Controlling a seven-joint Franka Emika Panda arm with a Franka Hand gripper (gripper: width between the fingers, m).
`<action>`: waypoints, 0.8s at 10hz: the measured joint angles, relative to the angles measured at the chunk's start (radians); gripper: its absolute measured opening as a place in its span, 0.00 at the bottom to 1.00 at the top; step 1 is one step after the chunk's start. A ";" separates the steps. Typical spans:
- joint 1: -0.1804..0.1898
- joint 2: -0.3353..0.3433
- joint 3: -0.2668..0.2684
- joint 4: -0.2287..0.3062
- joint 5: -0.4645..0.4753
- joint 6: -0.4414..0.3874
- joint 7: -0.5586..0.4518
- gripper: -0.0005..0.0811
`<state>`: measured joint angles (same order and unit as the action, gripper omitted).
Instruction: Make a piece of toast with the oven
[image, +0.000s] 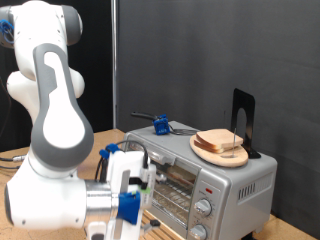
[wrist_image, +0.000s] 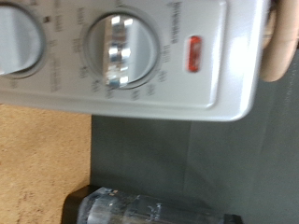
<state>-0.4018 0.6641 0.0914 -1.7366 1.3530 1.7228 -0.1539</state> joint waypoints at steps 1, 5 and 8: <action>0.000 0.032 0.000 0.034 -0.004 -0.002 0.006 1.00; 0.000 0.138 0.000 0.154 -0.029 -0.002 0.021 1.00; 0.001 0.196 0.000 0.212 -0.048 -0.002 0.023 1.00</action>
<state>-0.4004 0.8602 0.0915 -1.5244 1.3051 1.7208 -0.1308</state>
